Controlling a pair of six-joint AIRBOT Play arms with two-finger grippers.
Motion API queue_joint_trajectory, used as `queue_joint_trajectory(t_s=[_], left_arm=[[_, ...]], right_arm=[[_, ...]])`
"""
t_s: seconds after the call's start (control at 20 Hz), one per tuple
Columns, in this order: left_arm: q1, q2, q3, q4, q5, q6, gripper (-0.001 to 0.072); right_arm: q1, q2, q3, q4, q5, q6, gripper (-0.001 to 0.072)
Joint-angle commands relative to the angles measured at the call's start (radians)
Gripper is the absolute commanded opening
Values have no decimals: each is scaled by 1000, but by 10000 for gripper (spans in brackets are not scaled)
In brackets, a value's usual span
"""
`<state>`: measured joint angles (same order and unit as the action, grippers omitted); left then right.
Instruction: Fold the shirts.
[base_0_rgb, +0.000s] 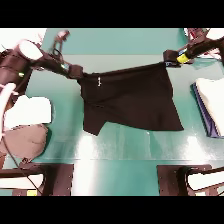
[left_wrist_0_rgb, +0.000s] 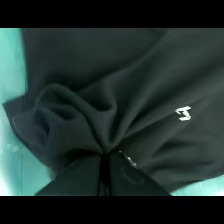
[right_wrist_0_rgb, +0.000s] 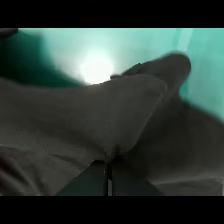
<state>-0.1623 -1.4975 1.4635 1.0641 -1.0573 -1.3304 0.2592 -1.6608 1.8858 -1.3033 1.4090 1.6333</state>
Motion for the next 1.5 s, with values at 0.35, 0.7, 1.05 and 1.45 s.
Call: queue_joint_trajectory(t_s=[0.35, 0.7, 1.05, 1.45], left_arm=[[13, -120, 109, 7, 41, 14, 603], [154, 49, -47, 80, -192, -29, 603], [-37, 147, -535, -2, -22, -24, 603], [-80, 142, -602, -35, 51, -76, 522]], right_arm=[[-24, -103, 2, 6, -63, 0, 363], [-135, 114, -183, 2, 13, -54, 362], [-172, 370, -546, 3, -121, -56, 362], [-172, 482, -589, 3, -138, -56, 362]])
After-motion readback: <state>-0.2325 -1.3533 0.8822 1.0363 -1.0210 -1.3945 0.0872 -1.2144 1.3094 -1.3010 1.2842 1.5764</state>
